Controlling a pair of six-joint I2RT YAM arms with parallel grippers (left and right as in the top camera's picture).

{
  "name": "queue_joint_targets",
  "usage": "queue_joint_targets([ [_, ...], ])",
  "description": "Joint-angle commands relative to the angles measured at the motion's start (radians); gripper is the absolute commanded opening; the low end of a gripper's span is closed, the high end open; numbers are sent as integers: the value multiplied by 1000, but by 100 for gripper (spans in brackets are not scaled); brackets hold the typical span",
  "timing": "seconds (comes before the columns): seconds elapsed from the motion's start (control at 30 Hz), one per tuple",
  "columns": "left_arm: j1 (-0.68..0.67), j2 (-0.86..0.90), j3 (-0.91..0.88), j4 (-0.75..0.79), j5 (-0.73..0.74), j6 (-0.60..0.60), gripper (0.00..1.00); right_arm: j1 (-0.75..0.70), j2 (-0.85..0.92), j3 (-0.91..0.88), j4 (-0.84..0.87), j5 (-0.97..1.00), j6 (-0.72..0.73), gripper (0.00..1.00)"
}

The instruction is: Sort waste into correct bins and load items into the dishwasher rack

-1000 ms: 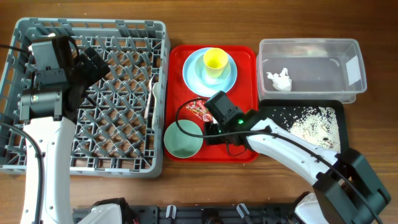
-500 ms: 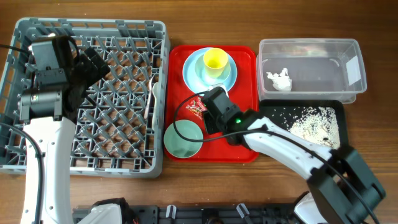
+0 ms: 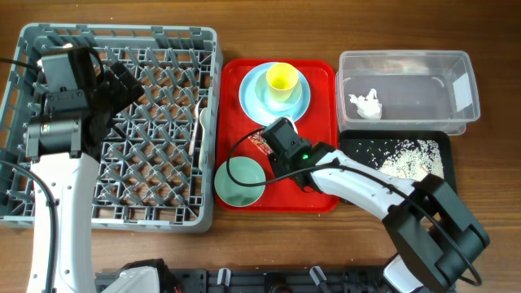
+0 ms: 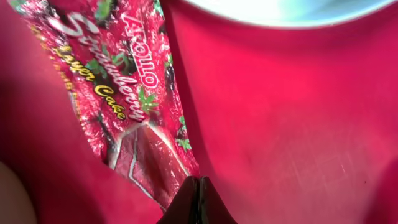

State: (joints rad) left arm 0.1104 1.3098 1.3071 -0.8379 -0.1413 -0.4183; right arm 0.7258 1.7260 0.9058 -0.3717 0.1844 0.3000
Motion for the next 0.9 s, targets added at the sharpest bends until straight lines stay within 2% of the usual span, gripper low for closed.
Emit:
queue_joint_targets([
  [0.0, 5, 0, 6, 2, -6, -13, 100, 0, -64, 38, -45, 17, -9, 4],
  [0.3, 5, 0, 6, 2, -6, -13, 100, 0, -445, 53, -248, 6, -9, 4],
  [0.47, 5, 0, 6, 2, -6, -13, 100, -48, -598, 53, -254, 16, -8, 4],
  [0.63, 5, 0, 6, 2, -6, -13, 100, -152, -665, 53, -255, 91, 33, 4],
  [0.77, 5, 0, 6, 2, -6, -13, 100, -286, -646, 52, -249, 223, 156, 4],
  [0.87, 5, 0, 6, 2, -6, -13, 100, -382, -608, 52, -240, 220, 240, 4],
])
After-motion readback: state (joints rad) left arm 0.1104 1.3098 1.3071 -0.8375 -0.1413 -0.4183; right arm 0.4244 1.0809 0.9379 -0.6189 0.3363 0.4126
